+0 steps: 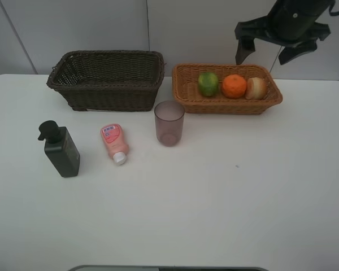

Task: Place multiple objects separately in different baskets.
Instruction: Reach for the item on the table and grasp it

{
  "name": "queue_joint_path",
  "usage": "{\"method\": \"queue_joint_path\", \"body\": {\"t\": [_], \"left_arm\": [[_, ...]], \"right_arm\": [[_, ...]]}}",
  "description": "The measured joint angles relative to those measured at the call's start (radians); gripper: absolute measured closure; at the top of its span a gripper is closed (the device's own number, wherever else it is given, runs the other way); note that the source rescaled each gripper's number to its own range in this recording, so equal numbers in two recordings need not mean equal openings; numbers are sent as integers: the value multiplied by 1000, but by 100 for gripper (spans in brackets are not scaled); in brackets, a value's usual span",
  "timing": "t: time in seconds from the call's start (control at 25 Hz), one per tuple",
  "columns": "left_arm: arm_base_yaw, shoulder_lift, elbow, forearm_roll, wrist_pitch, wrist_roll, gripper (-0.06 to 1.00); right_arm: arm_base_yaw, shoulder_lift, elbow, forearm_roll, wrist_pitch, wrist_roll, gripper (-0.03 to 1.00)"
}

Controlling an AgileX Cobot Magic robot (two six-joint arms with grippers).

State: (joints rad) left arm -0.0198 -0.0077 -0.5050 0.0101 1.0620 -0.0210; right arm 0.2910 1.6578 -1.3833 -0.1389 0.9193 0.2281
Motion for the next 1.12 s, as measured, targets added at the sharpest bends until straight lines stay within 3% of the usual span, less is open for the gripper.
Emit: {"method": "queue_joint_path", "body": {"t": [0.24, 0.44, 0.72, 0.88, 1.12], "left_arm": [[0, 0, 0, 0, 0, 0, -6], [0, 0, 0, 0, 0, 0, -6], [0, 0, 0, 0, 0, 0, -6], [0, 0, 0, 0, 0, 0, -6], [0, 0, 0, 0, 0, 0, -6]], "right_arm": [[11, -364, 257, -3, -47, -1, -3], [11, -676, 438, 3, -41, -70, -3], [11, -1059, 525, 133, 97, -213, -3], [11, -1228, 579, 148, 160, -233, -3], [11, -1458, 696, 150, 175, -236, -3]]}}
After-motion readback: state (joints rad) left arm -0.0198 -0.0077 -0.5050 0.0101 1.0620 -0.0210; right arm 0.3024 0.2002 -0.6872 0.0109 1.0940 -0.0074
